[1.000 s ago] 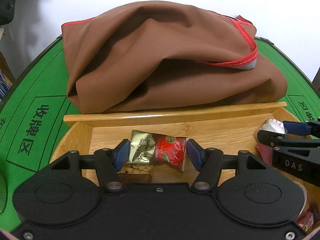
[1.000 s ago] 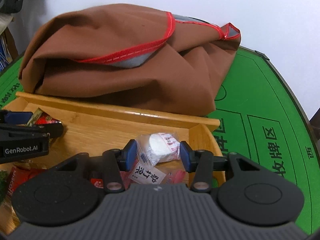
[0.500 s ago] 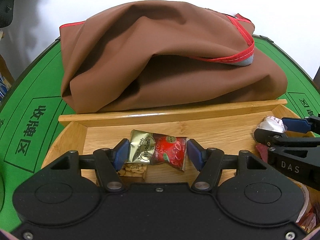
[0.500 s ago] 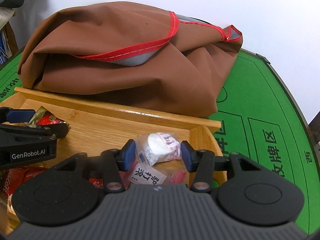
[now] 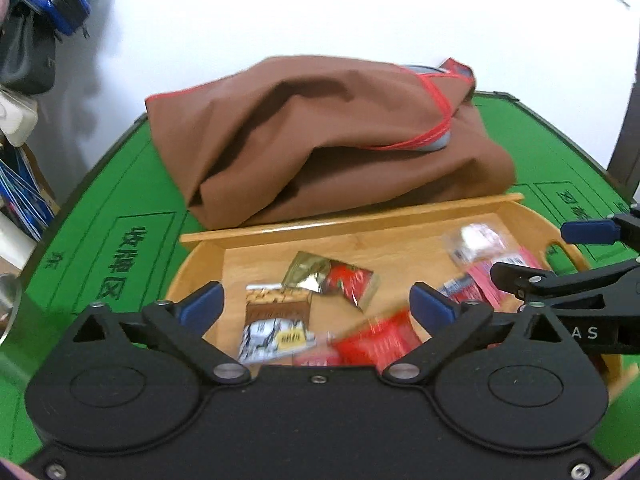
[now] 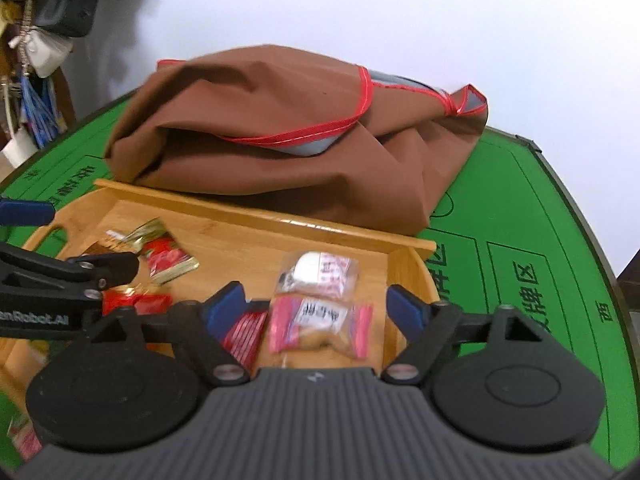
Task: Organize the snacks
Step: 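Move both tools back over the last two snacks on the felt, then grasp the red-printed biscuit packet with the left tool while the right tool grasps the silver-wrapped bar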
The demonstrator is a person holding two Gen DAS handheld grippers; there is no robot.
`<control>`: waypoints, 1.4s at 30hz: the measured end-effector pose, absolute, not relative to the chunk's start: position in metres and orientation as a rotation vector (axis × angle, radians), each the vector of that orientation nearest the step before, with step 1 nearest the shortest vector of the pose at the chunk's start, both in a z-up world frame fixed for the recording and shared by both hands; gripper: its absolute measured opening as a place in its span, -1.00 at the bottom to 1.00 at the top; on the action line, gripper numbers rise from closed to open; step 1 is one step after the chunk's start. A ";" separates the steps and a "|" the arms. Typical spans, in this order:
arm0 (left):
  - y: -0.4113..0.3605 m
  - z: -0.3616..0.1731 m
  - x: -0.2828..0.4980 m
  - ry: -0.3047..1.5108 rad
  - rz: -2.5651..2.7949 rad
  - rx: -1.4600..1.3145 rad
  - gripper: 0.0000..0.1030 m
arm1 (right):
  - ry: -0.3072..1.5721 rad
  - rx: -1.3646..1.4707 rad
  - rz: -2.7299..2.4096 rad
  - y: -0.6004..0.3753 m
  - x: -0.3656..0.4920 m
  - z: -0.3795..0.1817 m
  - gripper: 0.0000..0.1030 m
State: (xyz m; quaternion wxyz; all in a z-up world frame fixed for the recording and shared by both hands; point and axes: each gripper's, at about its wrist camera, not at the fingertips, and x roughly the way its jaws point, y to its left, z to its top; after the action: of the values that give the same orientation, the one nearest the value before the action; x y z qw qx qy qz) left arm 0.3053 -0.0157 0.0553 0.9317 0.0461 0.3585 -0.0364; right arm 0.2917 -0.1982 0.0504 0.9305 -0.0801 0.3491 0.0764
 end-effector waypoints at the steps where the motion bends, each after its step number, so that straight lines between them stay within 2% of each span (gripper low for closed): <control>1: -0.015 0.058 0.295 0.723 -0.078 0.099 0.98 | 0.706 -0.168 0.163 -0.199 0.283 0.052 0.75; 13: -0.001 0.055 0.190 0.680 -0.147 0.105 1.00 | 0.600 -0.246 0.254 -0.191 0.162 0.054 0.99; 18: 0.003 0.044 0.163 0.684 -0.153 0.128 1.00 | 0.607 -0.227 0.320 -0.187 0.129 0.047 1.00; 30: 0.015 0.008 0.131 0.748 -0.179 0.113 1.00 | 0.656 -0.185 0.399 -0.179 0.079 0.020 1.00; 42: 0.005 -0.009 0.137 0.788 -0.213 0.111 1.00 | 0.671 -0.194 0.404 -0.168 0.063 -0.003 1.00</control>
State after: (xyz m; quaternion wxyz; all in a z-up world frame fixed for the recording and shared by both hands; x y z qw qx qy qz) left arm 0.1372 0.0054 -0.0093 0.9163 0.0541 0.3831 -0.1036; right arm 0.0631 -0.1682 -0.0030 0.9197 -0.0944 0.3266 0.1964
